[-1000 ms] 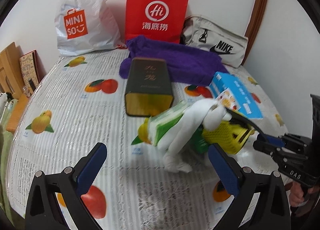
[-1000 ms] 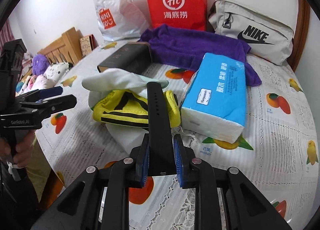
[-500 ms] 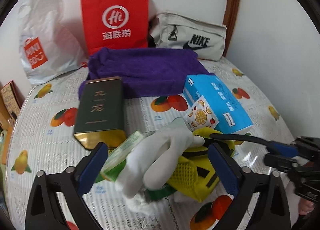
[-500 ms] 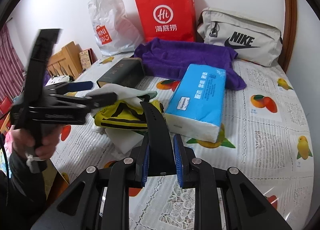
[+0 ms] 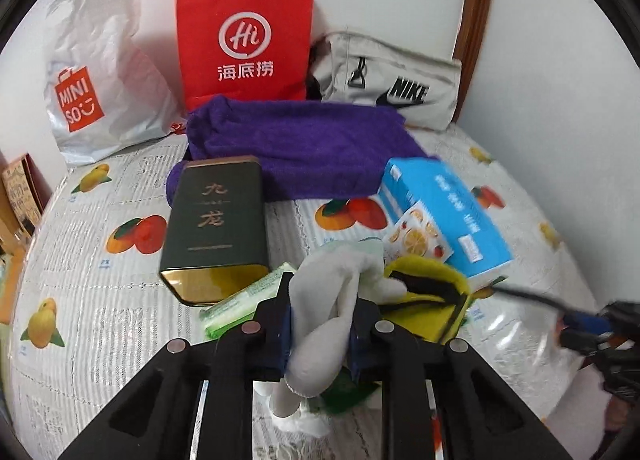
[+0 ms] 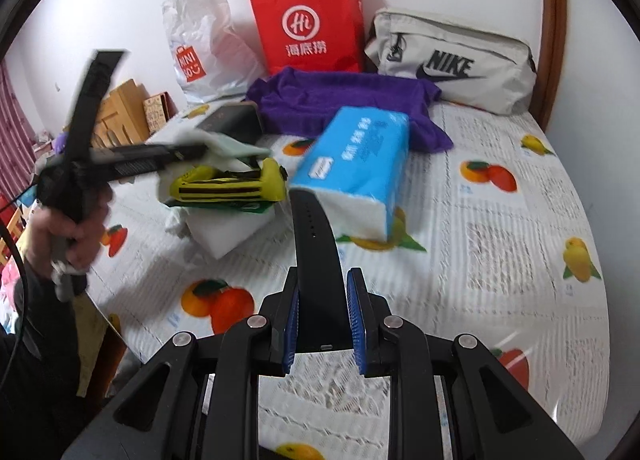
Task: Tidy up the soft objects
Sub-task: 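Grasp the white glove with the left tool while the right tool holds the strap, then lift the glove with the left tool while the right tool carries the strap toward the purple towel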
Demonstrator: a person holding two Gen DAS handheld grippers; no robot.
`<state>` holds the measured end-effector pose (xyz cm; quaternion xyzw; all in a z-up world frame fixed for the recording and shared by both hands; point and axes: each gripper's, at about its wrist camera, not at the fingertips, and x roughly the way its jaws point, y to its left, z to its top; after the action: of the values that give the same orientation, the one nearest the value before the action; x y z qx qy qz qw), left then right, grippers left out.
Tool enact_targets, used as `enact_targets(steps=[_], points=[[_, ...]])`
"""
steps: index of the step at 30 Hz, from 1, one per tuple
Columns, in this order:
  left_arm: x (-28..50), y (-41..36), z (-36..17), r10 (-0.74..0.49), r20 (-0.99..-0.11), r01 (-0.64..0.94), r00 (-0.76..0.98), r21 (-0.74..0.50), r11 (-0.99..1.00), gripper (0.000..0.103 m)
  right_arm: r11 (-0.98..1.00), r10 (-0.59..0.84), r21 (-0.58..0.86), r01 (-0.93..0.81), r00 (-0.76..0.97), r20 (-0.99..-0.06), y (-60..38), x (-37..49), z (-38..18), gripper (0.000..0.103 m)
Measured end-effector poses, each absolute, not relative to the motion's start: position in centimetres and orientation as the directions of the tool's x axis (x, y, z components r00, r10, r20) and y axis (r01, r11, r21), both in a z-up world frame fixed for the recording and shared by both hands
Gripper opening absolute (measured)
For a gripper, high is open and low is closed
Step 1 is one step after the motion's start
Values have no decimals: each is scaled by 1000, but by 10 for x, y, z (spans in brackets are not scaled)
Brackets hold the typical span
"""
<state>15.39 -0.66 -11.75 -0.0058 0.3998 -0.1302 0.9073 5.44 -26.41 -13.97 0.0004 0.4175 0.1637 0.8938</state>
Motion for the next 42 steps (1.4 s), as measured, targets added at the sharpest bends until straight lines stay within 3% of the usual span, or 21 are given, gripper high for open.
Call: enact_targets(steps=[11, 27, 33, 34, 36, 42], points=[[132, 46, -94, -223, -693, 136, 685, -179, 975, 20, 949, 295, 169, -265, 558, -776, -269, 56, -164, 22], [116, 86, -84, -250, -683, 96, 686, -256, 962, 20, 943, 306, 164, -290, 554, -774, -254, 60, -158, 22], [116, 94, -96, -249, -704, 72, 665, -271, 960, 41, 941, 308, 160, -300, 552, -775, -249, 59, -158, 22], [117, 96, -98, -245, -709, 61, 662, -274, 960, 51, 941, 307, 160, -300, 550, -777, -249, 59, -159, 22], [118, 100, -103, -237, -704, 41, 670, -283, 958, 59, 941, 303, 156, -300, 546, -781, -248, 58, -160, 22], [127, 102, -123, -222, -744, 39, 630, -256, 966, 59, 943, 298, 152, -298, 544, -784, -246, 57, -160, 22]])
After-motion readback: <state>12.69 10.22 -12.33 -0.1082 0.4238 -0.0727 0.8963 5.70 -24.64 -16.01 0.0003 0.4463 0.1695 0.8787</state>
